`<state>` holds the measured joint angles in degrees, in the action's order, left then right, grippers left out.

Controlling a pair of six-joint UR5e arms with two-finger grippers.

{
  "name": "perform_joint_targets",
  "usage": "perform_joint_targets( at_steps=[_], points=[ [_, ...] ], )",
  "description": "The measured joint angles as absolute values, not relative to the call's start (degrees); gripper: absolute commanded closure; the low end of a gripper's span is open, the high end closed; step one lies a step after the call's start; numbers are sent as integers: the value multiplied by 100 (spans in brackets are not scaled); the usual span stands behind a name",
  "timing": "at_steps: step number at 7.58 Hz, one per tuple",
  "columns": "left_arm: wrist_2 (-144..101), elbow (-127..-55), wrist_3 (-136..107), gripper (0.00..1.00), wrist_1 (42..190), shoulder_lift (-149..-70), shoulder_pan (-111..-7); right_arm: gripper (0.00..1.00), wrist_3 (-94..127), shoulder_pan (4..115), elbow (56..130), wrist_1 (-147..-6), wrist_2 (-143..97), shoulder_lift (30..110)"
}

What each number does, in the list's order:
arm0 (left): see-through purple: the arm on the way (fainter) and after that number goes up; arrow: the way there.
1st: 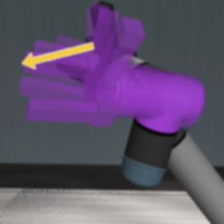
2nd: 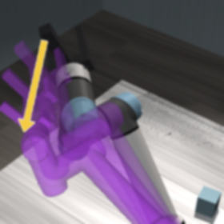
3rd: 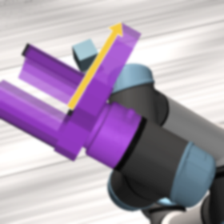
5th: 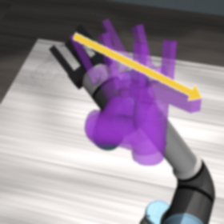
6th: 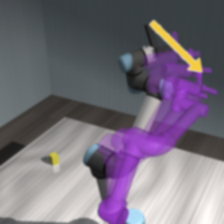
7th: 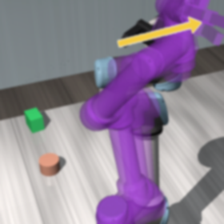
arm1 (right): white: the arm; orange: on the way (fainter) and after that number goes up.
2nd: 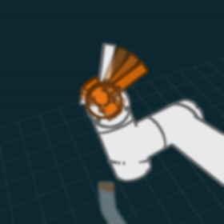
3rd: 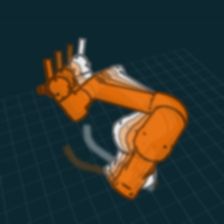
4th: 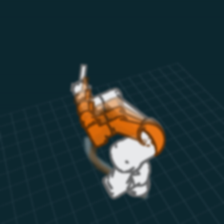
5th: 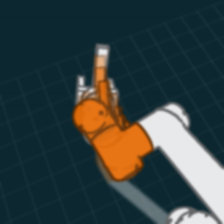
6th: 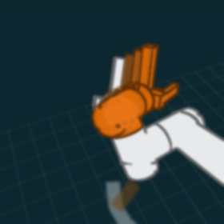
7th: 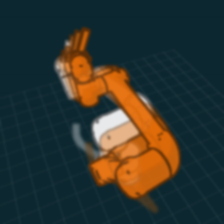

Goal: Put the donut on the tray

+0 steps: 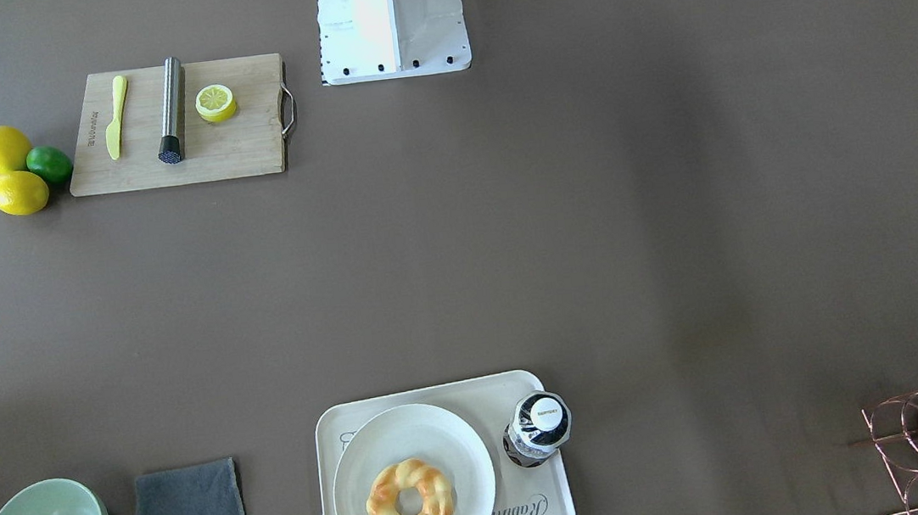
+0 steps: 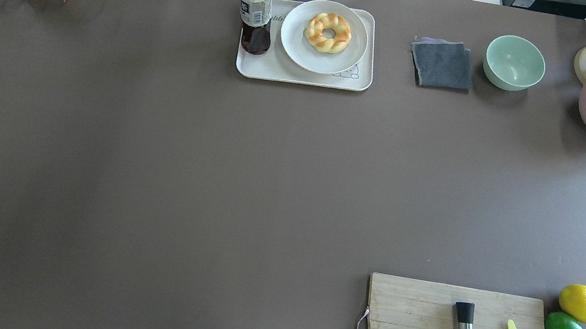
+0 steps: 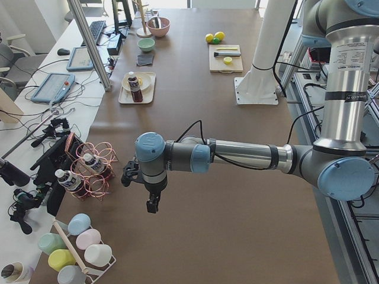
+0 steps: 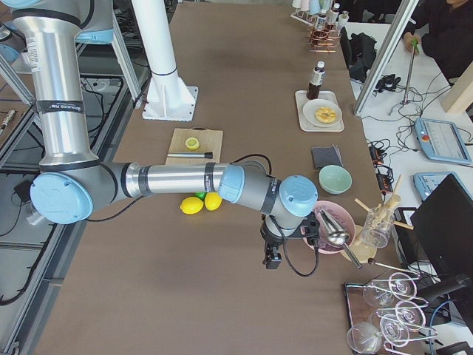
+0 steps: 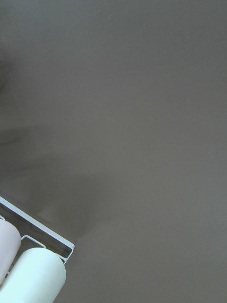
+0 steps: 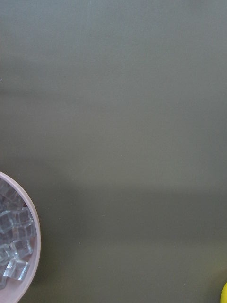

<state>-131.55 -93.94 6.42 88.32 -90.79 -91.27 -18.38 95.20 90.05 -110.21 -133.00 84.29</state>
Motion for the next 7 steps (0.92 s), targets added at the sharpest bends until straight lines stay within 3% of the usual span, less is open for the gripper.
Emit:
perform_joint_targets(
  at_steps=[7],
  points=[
    [-13301, -9423, 694, 2, 8964, -9061, -9149, 0, -1280, 9519, 8771, -10245, -13365, 8408]
  ],
)
